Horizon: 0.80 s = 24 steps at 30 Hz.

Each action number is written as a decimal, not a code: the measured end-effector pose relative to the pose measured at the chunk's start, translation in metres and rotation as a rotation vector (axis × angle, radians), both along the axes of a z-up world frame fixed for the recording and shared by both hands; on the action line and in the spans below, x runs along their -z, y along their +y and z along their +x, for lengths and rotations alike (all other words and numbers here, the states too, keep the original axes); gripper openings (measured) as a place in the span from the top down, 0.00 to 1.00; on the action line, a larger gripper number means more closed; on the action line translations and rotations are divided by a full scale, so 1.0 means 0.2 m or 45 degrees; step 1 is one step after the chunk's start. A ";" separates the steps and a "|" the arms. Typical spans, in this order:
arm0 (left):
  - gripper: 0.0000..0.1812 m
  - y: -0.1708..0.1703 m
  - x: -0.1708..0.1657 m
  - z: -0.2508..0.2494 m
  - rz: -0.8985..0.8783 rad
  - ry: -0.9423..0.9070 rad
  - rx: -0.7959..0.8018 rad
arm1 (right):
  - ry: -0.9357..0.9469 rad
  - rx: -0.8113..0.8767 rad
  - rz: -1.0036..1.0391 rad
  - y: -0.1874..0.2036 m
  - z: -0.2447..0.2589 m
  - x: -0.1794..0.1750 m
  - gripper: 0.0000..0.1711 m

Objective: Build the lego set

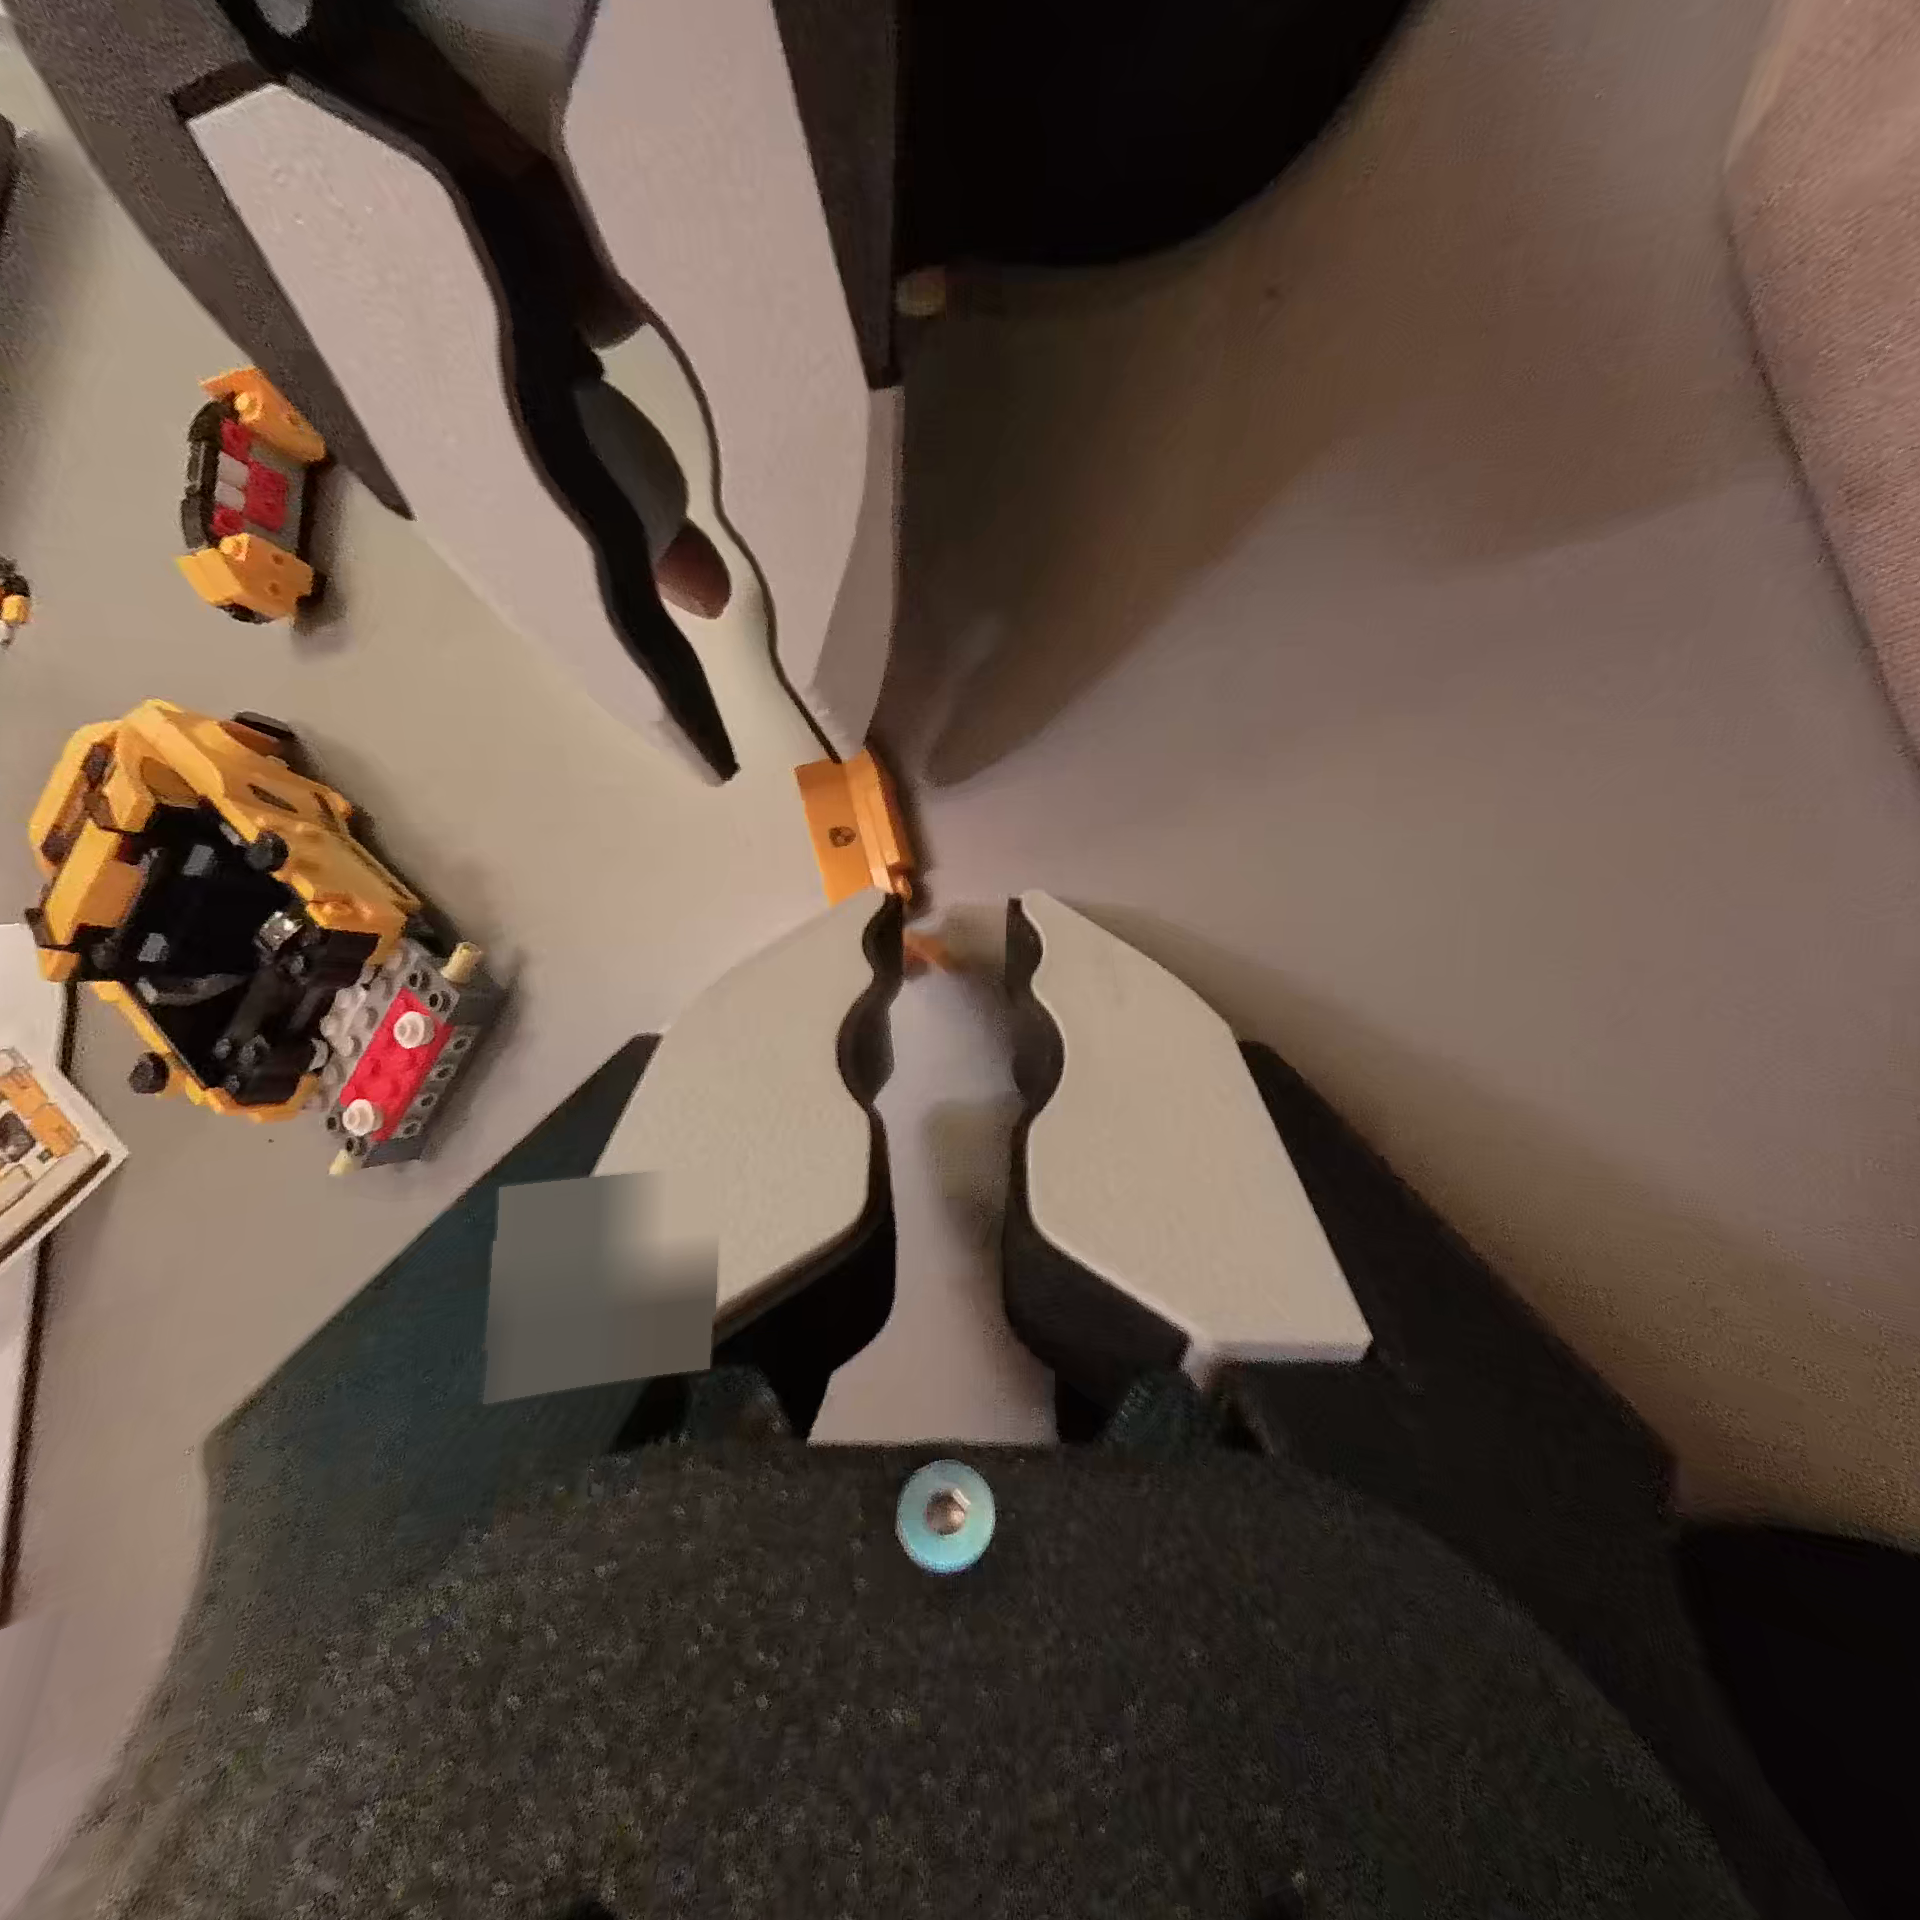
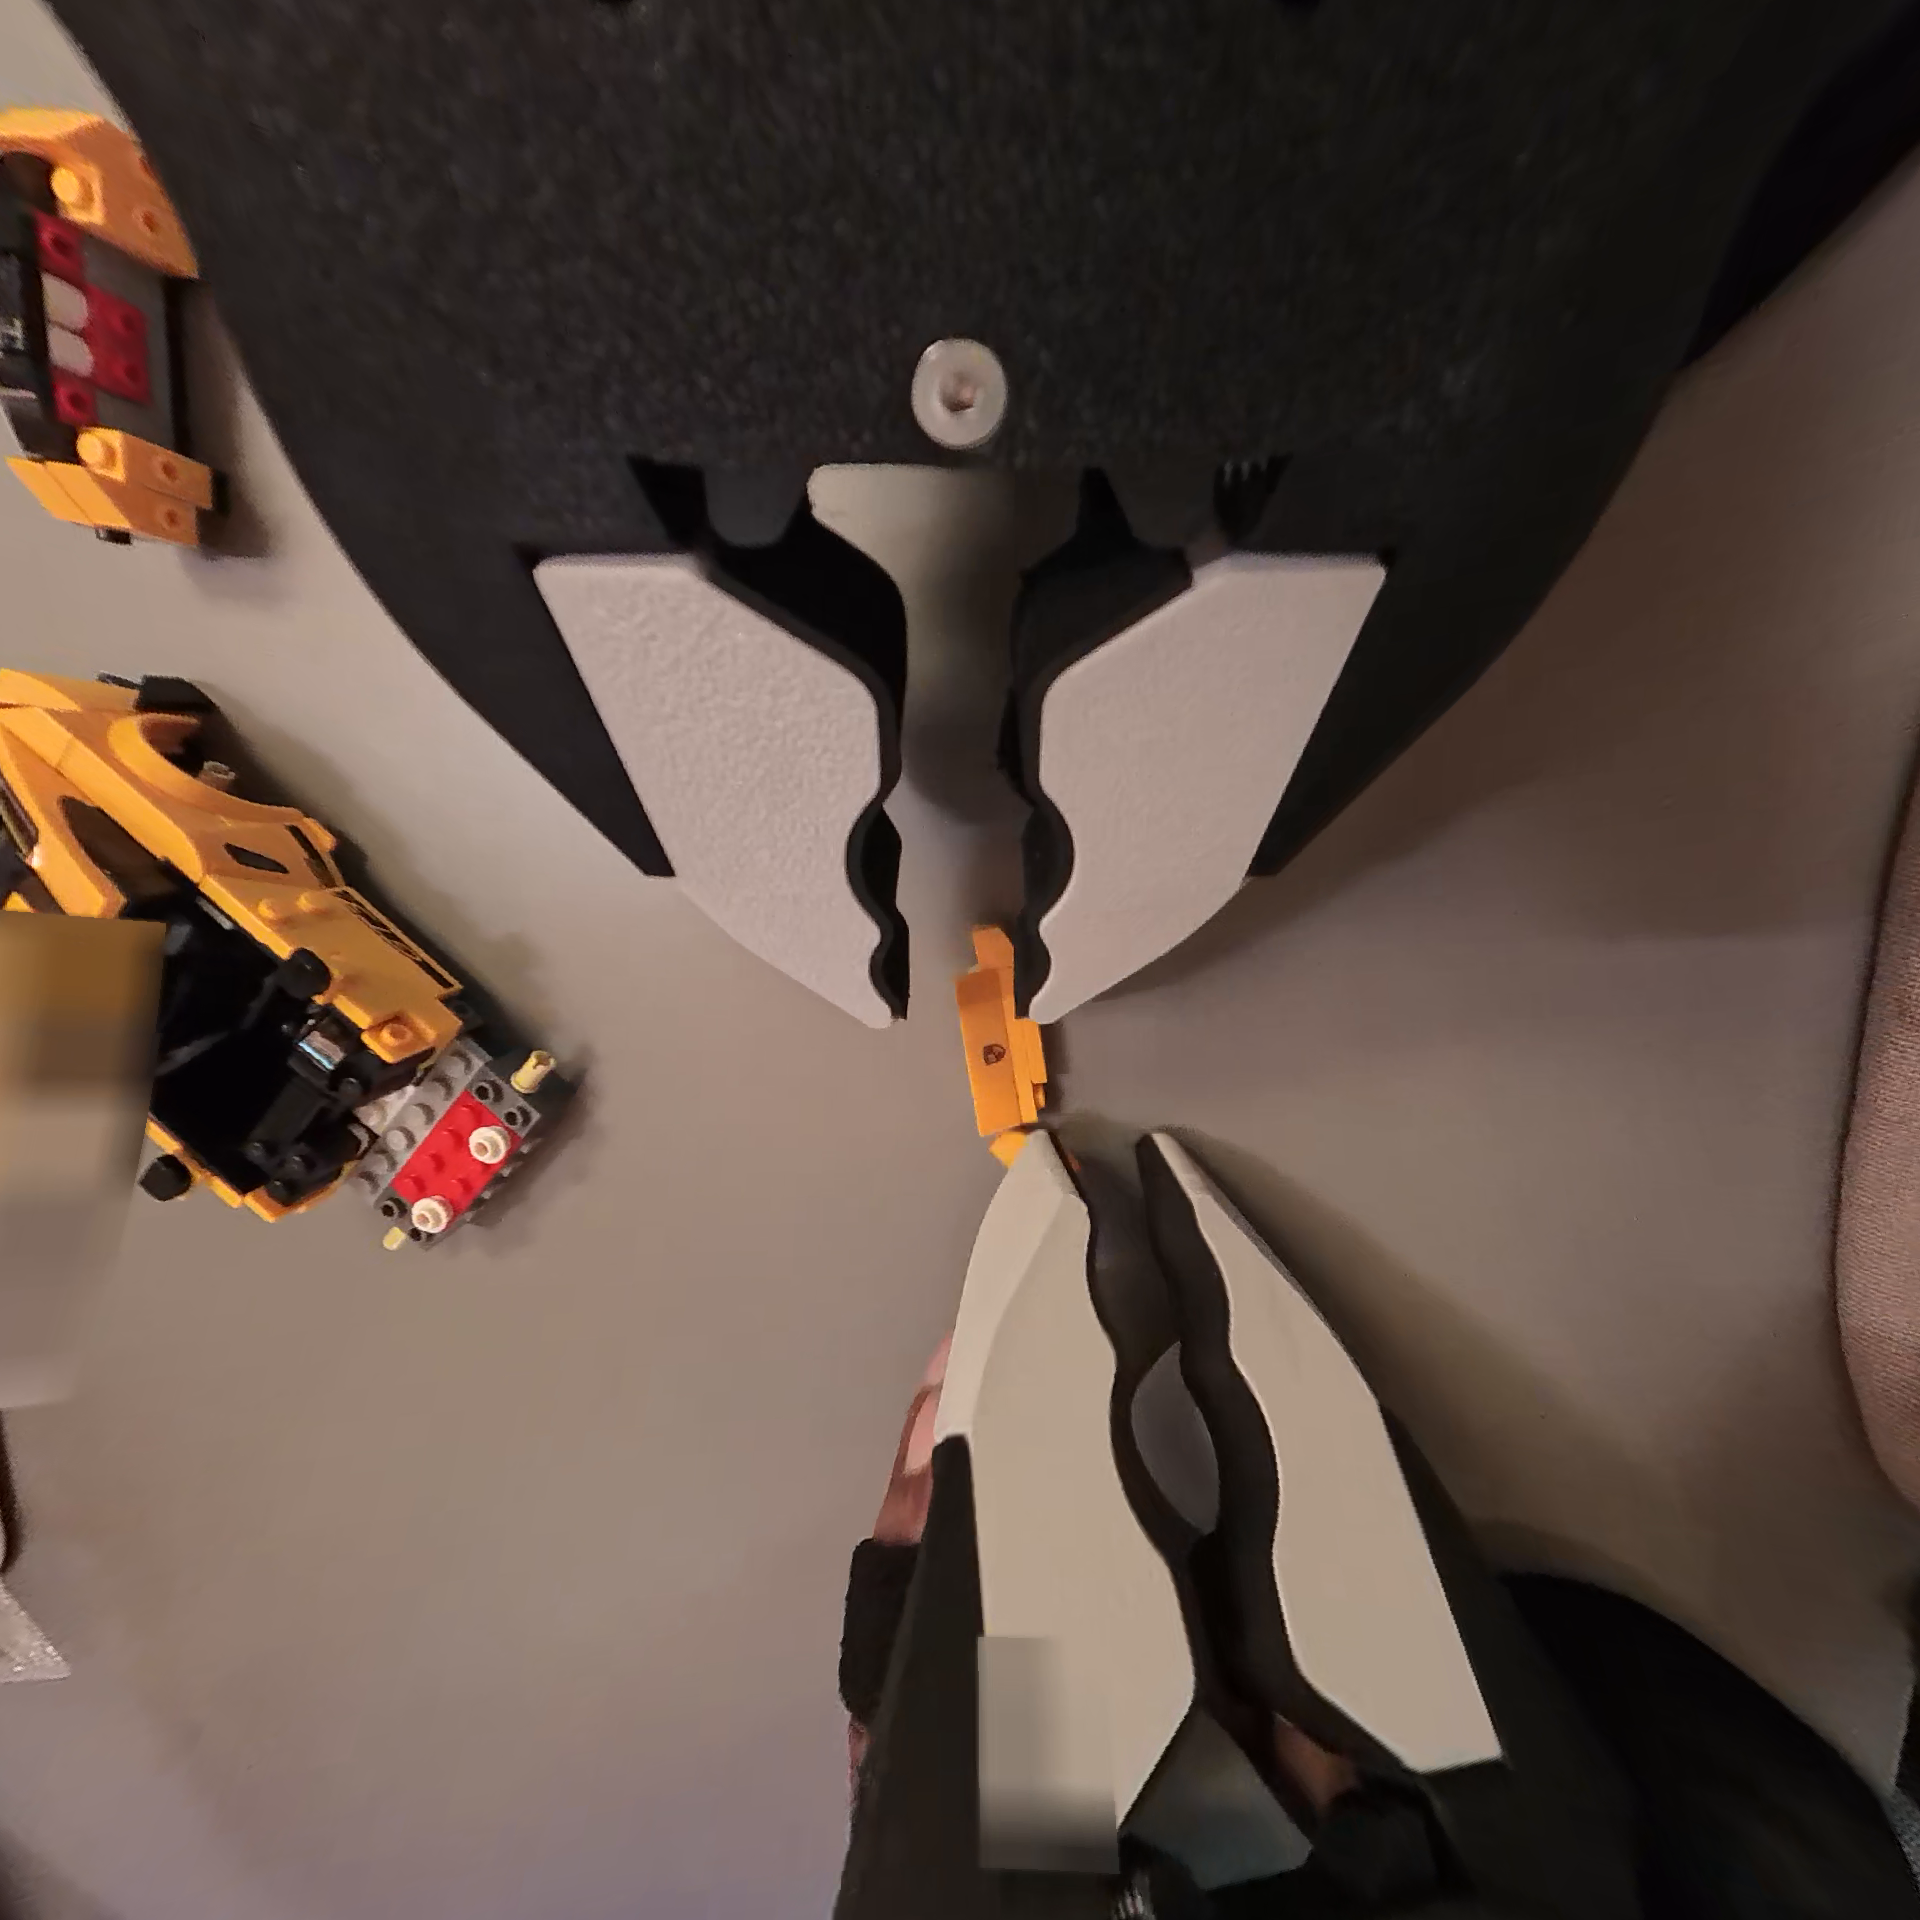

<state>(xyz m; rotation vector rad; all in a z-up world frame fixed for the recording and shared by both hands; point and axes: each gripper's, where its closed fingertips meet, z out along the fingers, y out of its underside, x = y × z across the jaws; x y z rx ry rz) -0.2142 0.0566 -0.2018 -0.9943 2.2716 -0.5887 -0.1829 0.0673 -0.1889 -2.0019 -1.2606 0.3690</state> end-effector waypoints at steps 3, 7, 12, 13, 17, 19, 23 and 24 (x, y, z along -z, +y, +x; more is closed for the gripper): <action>0.89 0.02 -0.05 -0.01 -0.130 -0.018 -0.051 | -0.005 0.000 0.001 0.00 0.00 0.00 0.89; 0.89 0.12 -0.02 -0.04 -0.286 0.038 -0.167 | 0.000 0.002 -0.011 0.00 0.00 0.01 0.89; 0.91 0.17 -0.03 0.01 -0.393 0.028 -0.210 | -0.018 -0.001 -0.016 -0.01 0.01 0.02 0.89; 0.91 0.17 -0.03 0.02 -0.402 0.031 -0.198 | -0.027 -0.002 -0.019 -0.01 0.01 0.02 0.89; 0.91 0.13 -0.03 0.01 -0.449 0.135 -0.185 | -0.038 -0.001 -0.014 -0.01 0.02 0.03 0.90; 0.87 0.09 0.01 -0.02 -0.522 0.290 -0.245 | -0.029 0.010 -0.009 0.00 0.02 0.02 0.90; 0.85 0.09 0.02 0.01 -0.534 0.308 -0.393 | -0.003 0.030 0.006 0.01 0.03 0.01 0.90; 0.85 0.09 0.02 0.01 -0.519 0.308 -0.398 | 0.003 0.034 0.009 0.01 0.03 0.01 0.90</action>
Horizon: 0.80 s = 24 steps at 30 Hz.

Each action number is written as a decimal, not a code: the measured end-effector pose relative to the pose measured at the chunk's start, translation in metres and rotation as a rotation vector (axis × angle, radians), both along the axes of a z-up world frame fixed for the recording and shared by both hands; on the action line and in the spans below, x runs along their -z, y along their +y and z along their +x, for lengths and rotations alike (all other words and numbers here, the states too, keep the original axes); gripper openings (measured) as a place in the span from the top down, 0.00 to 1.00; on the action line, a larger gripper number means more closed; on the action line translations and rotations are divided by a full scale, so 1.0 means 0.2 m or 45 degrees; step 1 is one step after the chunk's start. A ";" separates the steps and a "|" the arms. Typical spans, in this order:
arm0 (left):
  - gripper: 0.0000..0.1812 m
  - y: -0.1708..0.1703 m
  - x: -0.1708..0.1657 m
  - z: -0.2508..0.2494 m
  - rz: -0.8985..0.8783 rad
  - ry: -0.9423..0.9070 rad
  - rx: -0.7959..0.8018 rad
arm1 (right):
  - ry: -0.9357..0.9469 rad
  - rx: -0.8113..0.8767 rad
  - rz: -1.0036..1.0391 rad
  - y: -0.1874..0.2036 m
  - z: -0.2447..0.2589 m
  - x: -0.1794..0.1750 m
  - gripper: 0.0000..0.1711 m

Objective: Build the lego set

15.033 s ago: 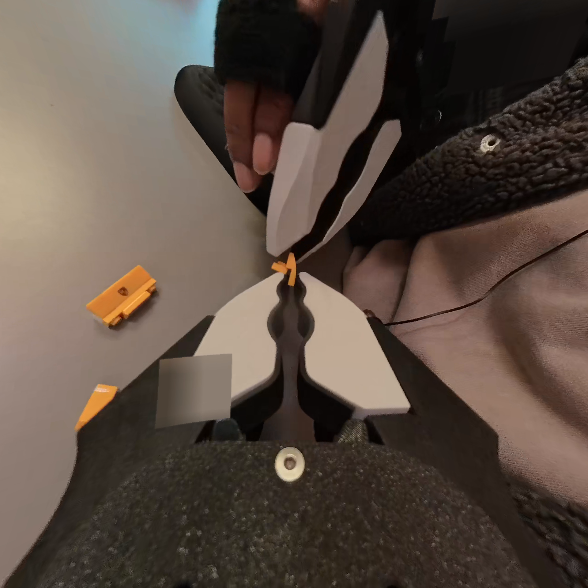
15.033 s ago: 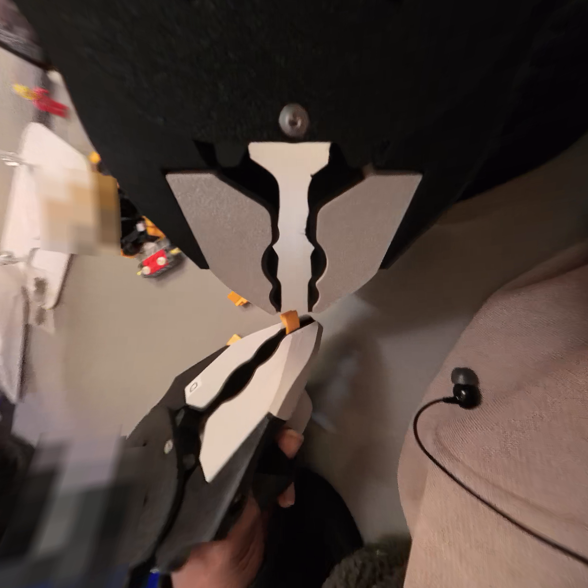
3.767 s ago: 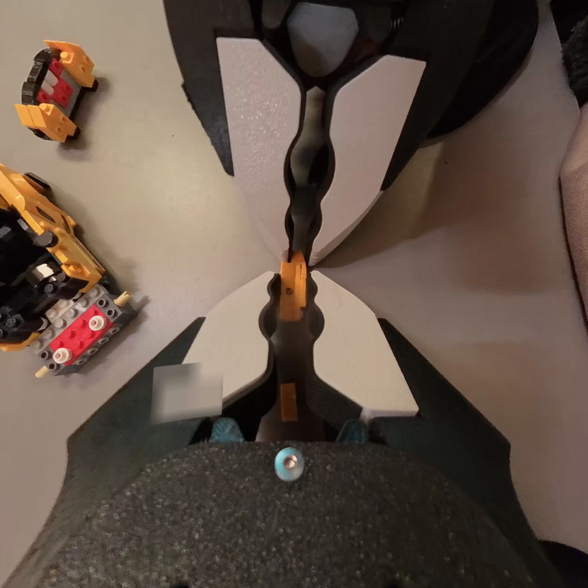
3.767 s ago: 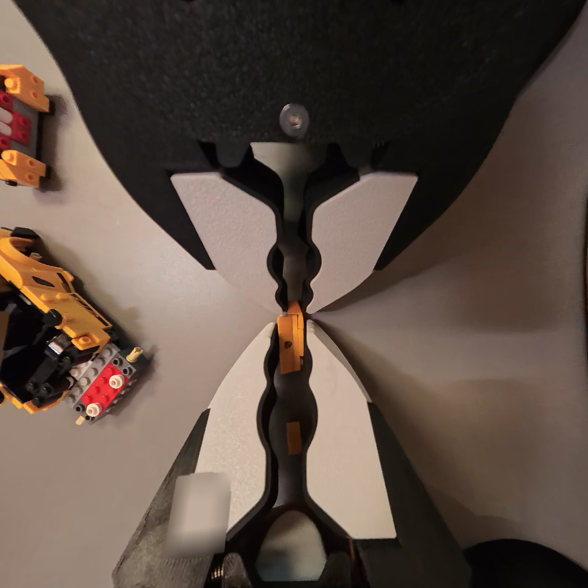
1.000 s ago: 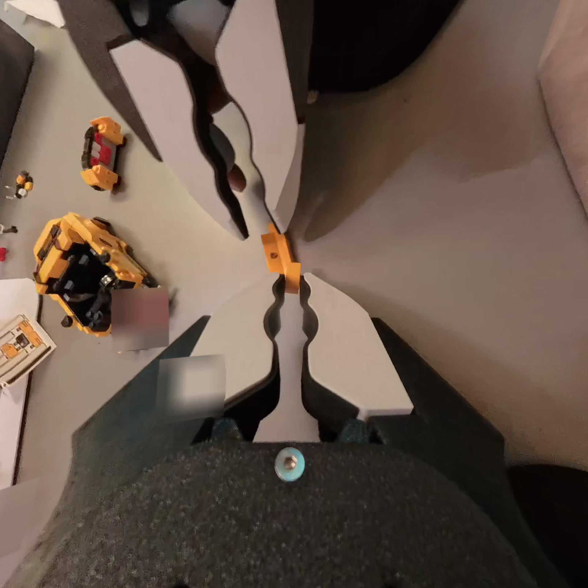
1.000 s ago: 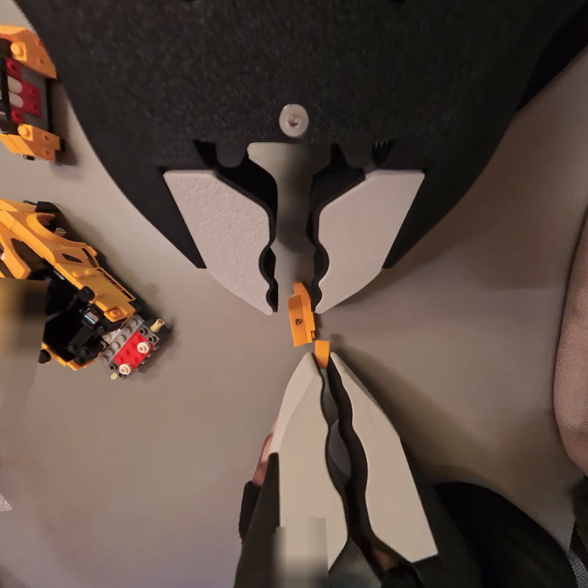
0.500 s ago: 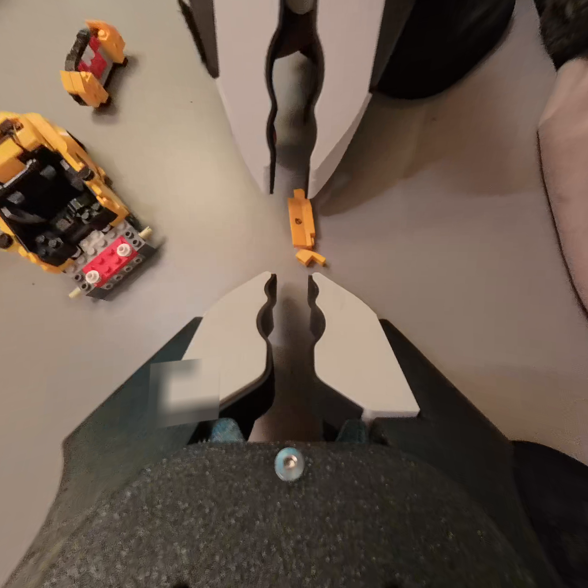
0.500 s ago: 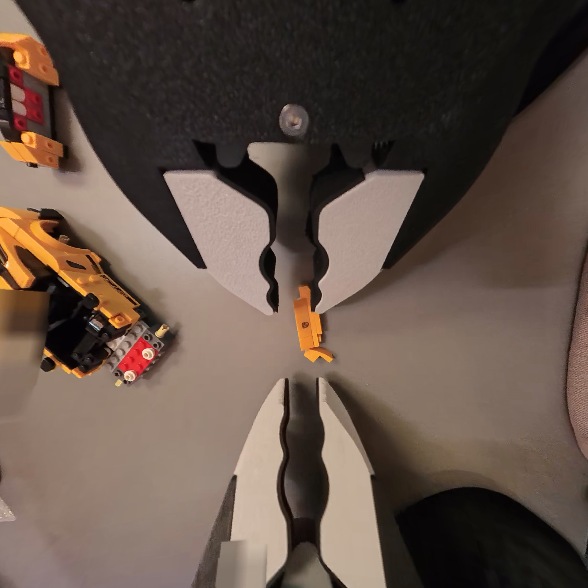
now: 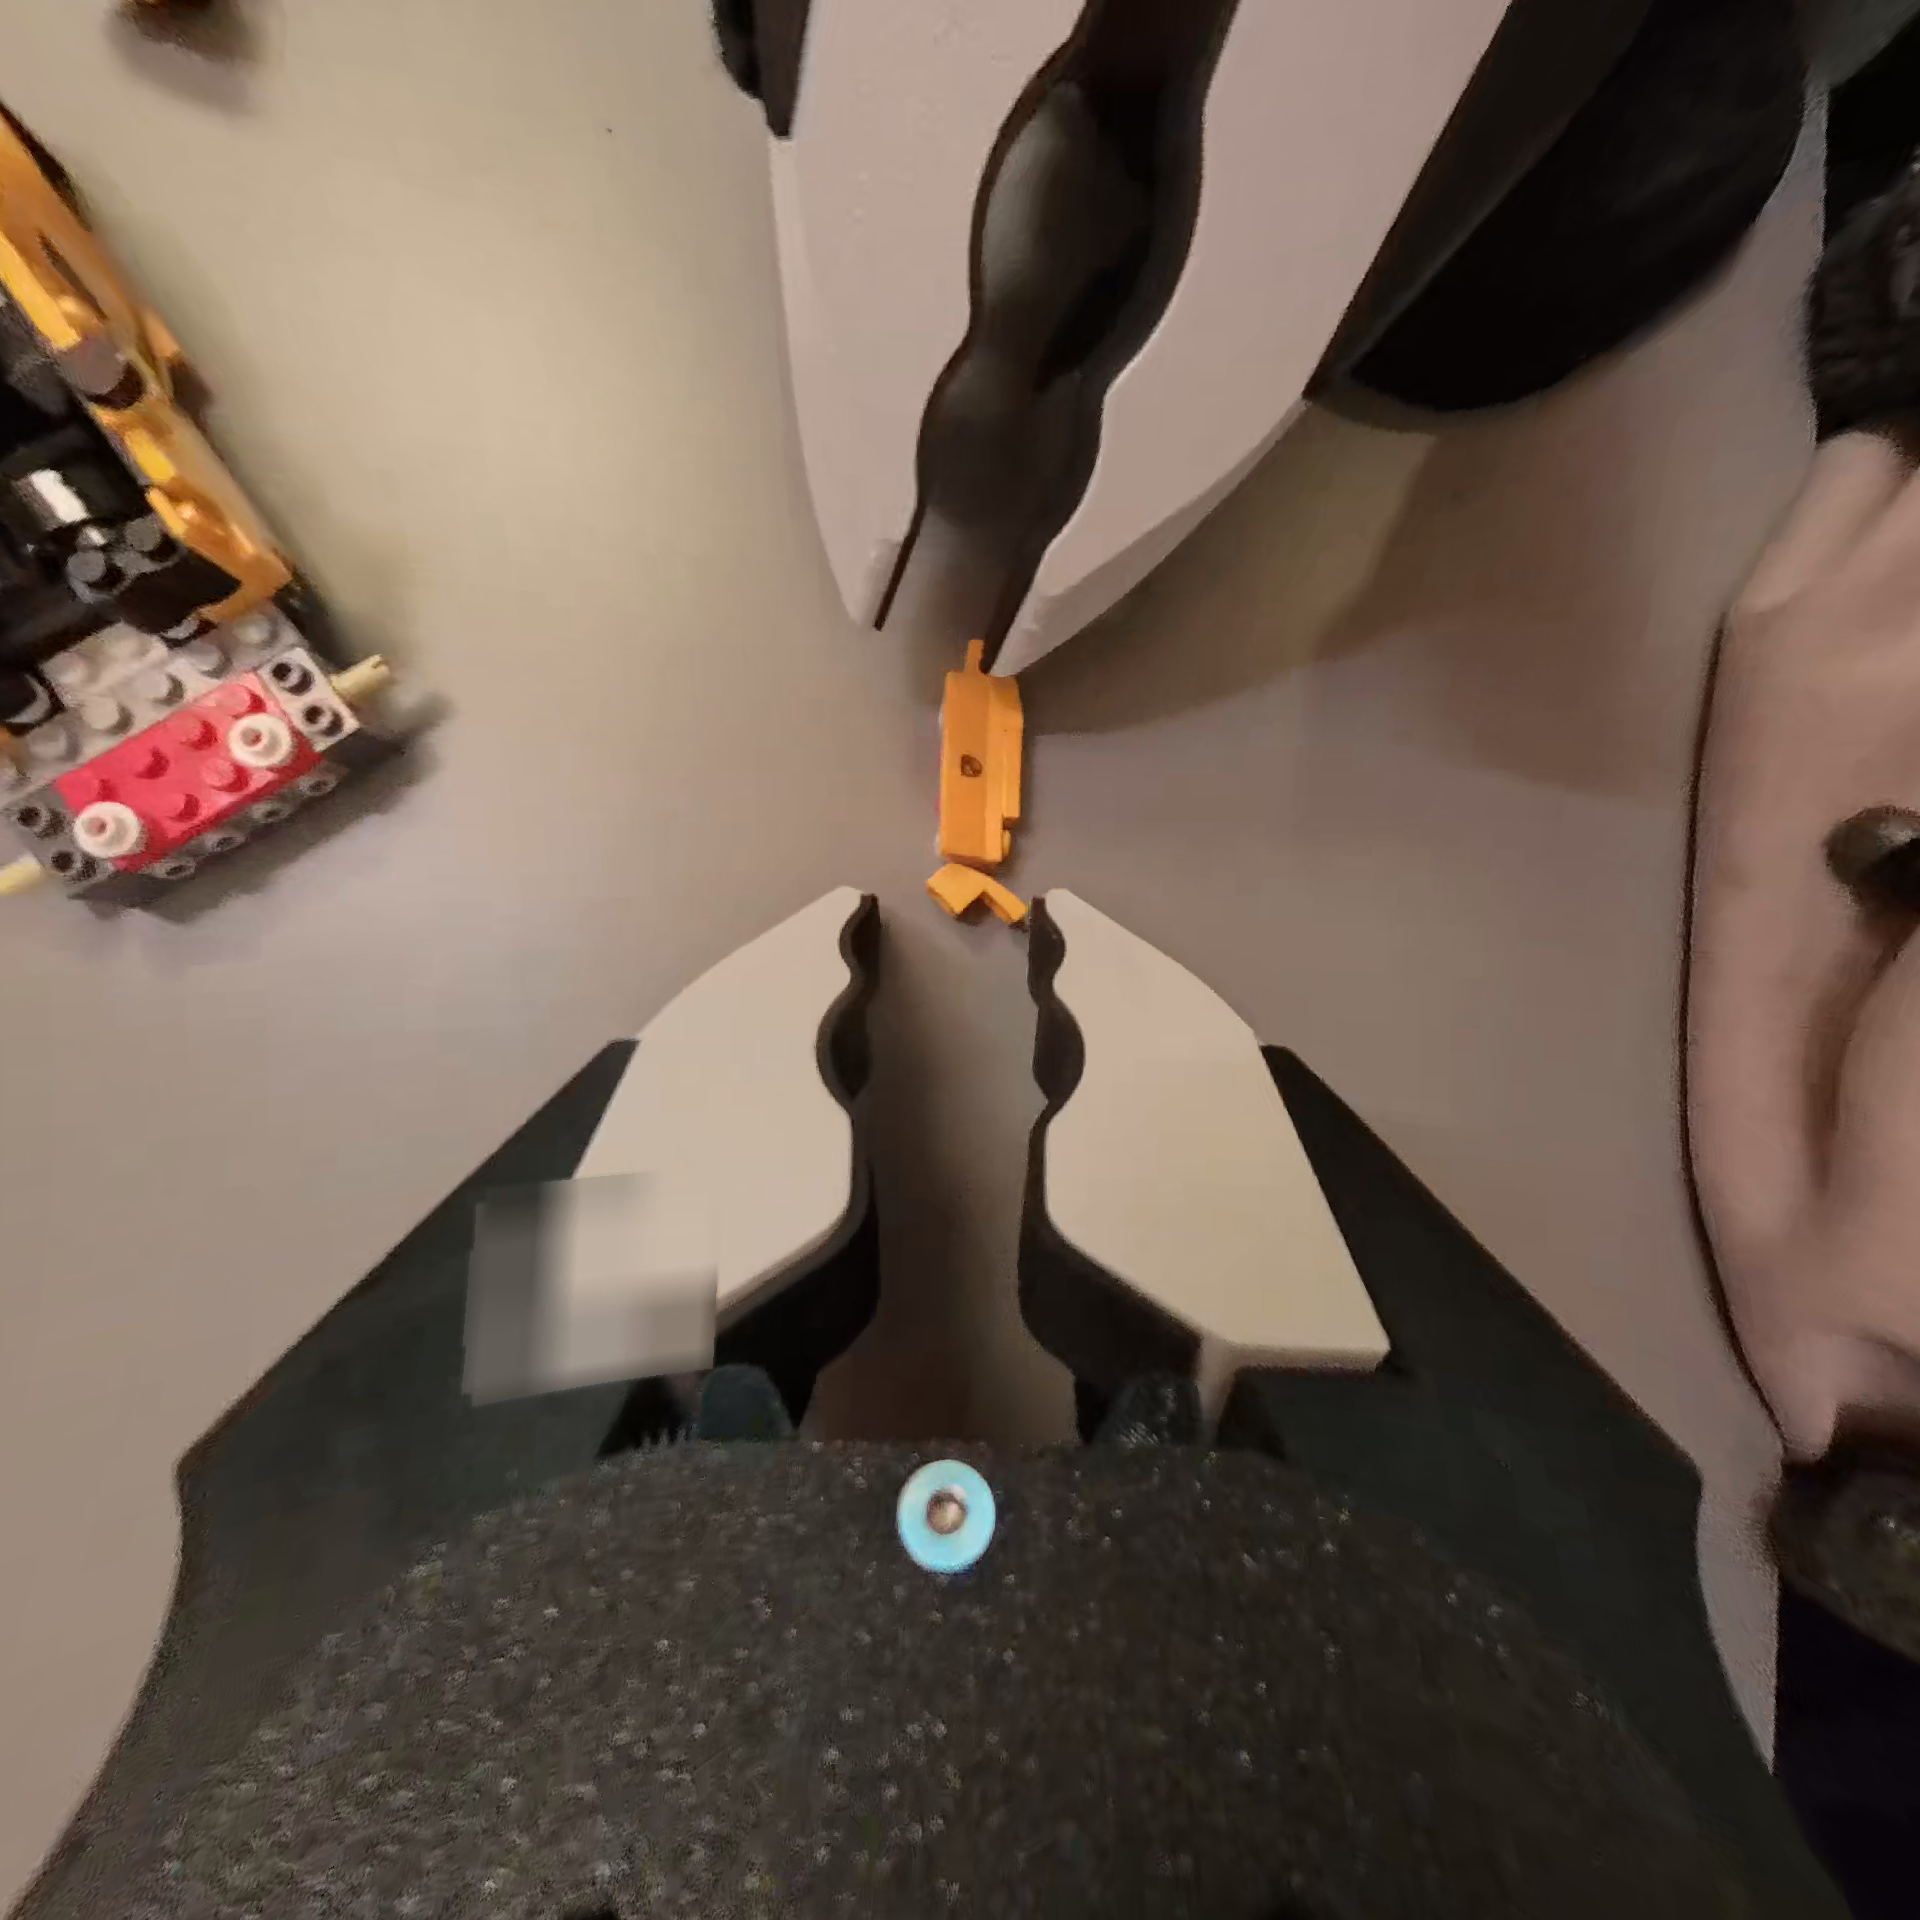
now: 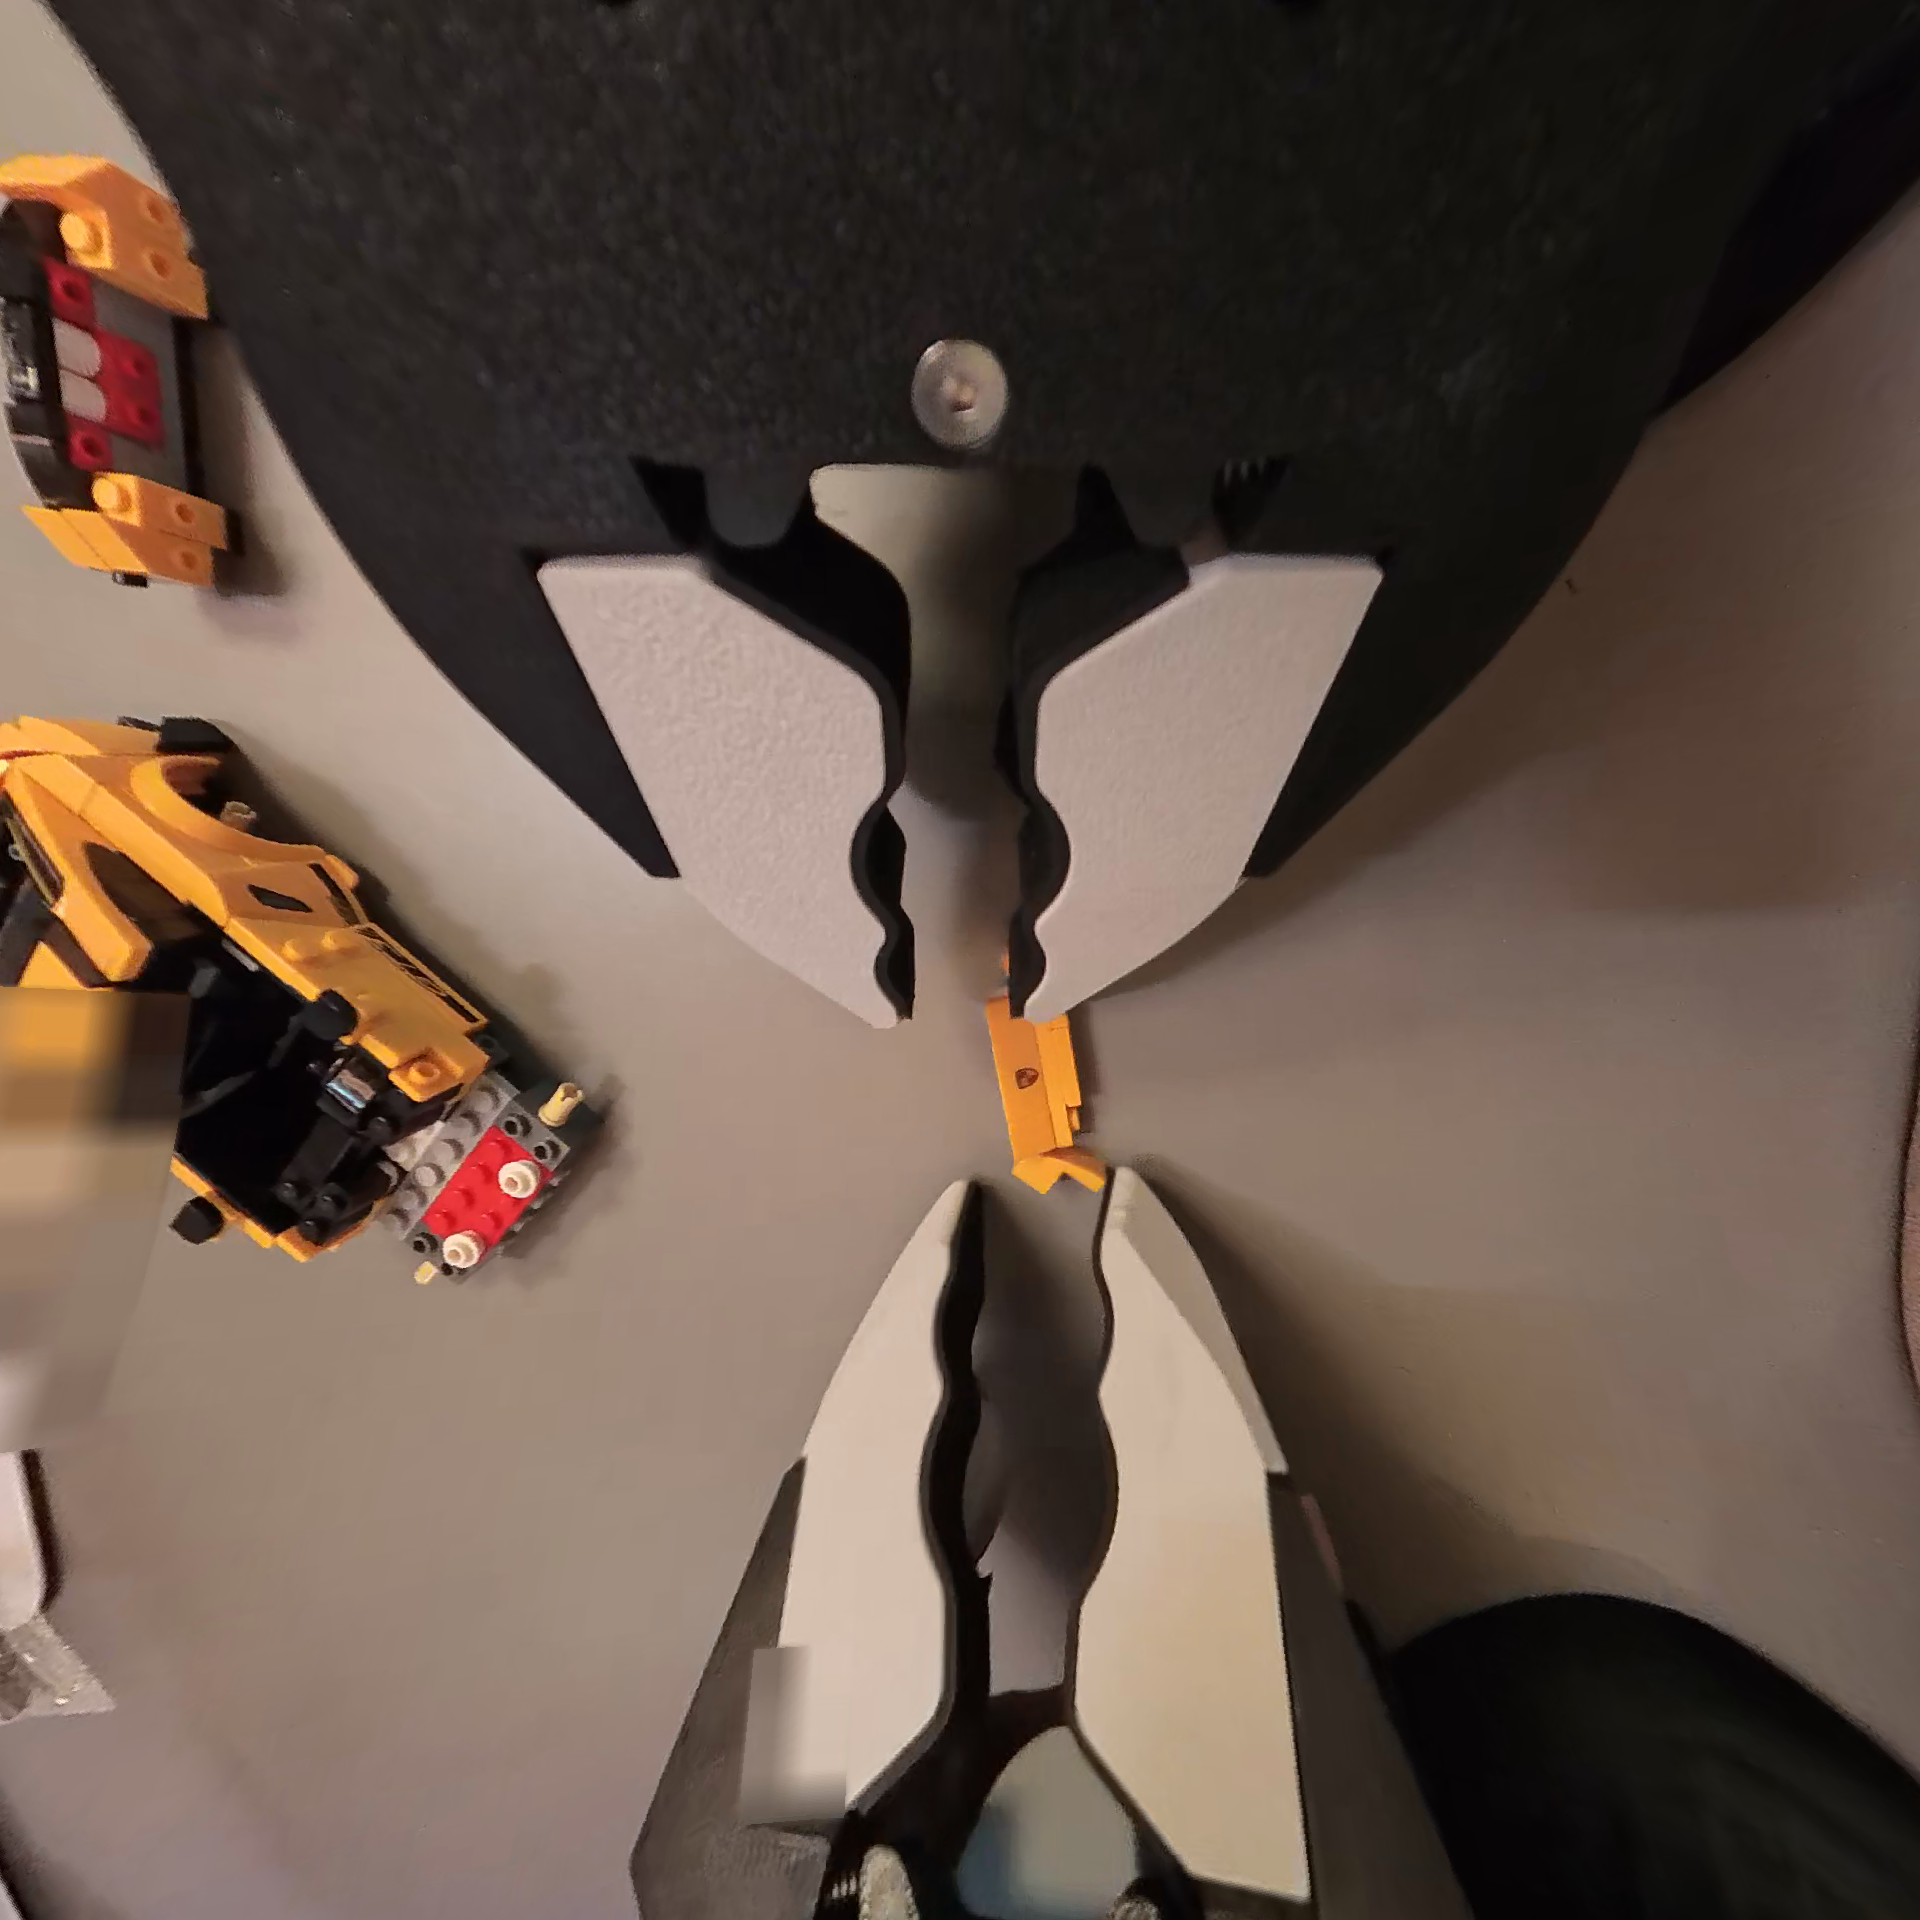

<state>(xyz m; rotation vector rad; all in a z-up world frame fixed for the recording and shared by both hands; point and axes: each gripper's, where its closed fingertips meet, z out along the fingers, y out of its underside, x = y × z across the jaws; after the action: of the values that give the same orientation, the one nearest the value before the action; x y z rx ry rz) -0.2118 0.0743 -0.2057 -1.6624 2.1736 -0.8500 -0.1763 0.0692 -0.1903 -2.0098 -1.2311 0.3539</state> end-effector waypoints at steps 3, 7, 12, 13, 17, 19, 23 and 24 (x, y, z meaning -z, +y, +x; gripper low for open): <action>0.93 -0.02 0.01 0.00 0.010 0.012 0.025 | 0.011 0.008 0.011 0.01 0.01 -0.01 0.90; 0.93 0.00 -0.01 -0.01 -0.022 -0.017 0.000 | 0.044 0.018 0.032 0.01 0.00 -0.03 0.90; 0.93 0.00 -0.18 0.02 -0.206 -0.307 -0.045 | 0.205 0.036 0.051 0.02 -0.03 -0.12 0.90; 0.93 0.00 -0.24 0.04 -0.244 -0.399 -0.059 | 0.283 0.041 0.036 0.02 -0.05 -0.16 0.90; 0.93 -0.01 -0.43 0.09 -0.272 -0.718 -0.054 | 0.641 0.094 -0.072 0.03 -0.07 -0.30 0.91; 0.93 0.00 -0.45 0.10 -0.205 -0.783 -0.053 | 0.807 0.122 -0.140 0.04 -0.06 -0.37 0.91; 0.93 -0.02 -0.50 0.11 -0.126 -0.898 -0.040 | 1.135 0.089 -0.352 0.01 -0.08 -0.47 0.90; 0.93 -0.02 -0.51 0.11 -0.097 -0.925 -0.039 | 1.183 0.096 -0.402 0.01 -0.09 -0.48 0.90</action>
<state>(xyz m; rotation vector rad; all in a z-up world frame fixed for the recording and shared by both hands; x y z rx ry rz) -0.1893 0.0703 -0.1037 -1.1470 1.6180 -1.2889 -0.1934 0.0718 -0.0950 -1.7554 -0.5213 1.3258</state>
